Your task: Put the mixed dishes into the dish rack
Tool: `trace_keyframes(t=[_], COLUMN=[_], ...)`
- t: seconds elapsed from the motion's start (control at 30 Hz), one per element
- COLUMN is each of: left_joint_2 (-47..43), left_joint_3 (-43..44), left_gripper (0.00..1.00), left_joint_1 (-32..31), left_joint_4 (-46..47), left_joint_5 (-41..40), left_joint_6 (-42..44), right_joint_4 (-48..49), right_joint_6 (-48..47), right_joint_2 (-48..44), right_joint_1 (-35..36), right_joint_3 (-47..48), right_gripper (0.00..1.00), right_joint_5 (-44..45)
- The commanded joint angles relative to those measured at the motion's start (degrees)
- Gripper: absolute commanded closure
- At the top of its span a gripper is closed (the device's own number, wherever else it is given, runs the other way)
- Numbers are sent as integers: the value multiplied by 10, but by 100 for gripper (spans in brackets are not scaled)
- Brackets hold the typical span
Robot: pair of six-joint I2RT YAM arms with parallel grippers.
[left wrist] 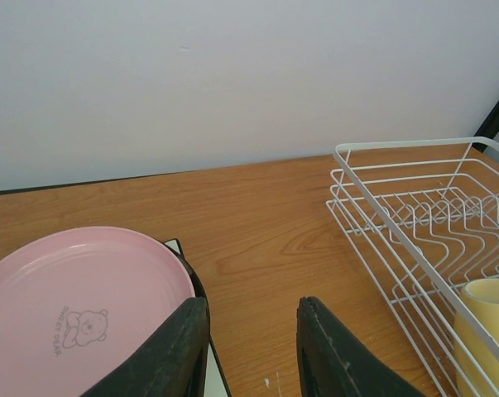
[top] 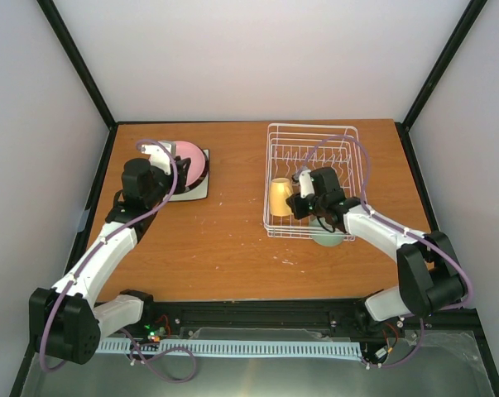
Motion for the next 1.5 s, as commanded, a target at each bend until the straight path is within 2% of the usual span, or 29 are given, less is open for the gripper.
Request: trace_keyframes(t=[0.0,0.17,0.4,0.53,0.63,0.7,0.8,0.83,0.9,1.03,1.17,1.37,1.47], left_joint_2=[-7,-7,-11,-10,-10,-10,-12,-13,-15,-17,-20,-21,-22], left_joint_3=[26,33,36,40,38,38,39,41,42,39,33,29,27], left_gripper=[69,69,69,67,66,66,66,66,66,67,67,67,67], left_joint_1=[6,6,7,16,55,79,89,90,90,90,91,91,91], left_joint_4=[-8,-16,-26,-39,-42,-44,-47,-49,-51,-55,-55,-48,-48], left_joint_5=[-4,-6,-14,-8,43,71,73,71,69,63,62,61,58], left_joint_6=[11,10,20,16,-6,-17,-14,-11,-8,-5,-4,-6,-4], right_joint_4=[-129,-181,-187,-177,-167,-161,-147,-145,-142,-133,-140,-131,-118], right_joint_6=[-1,13,21,24,26,28,28,27,28,37,35,30,34], right_joint_2=[17,31,27,0,-29,-45,-55,-53,-41,-11,6,21,36], right_joint_1=[6,5,6,5,5,4,2,1,0,-1,-1,-4,-4], right_joint_3=[7,20,18,8,-2,-6,-7,-6,-2,2,6,1,2], right_gripper=[85,84,82,71,67,69,87,91,91,82,80,84,94], right_joint_5=[27,24,29,39,49,57,59,55,40,8,-16,-37,-55])
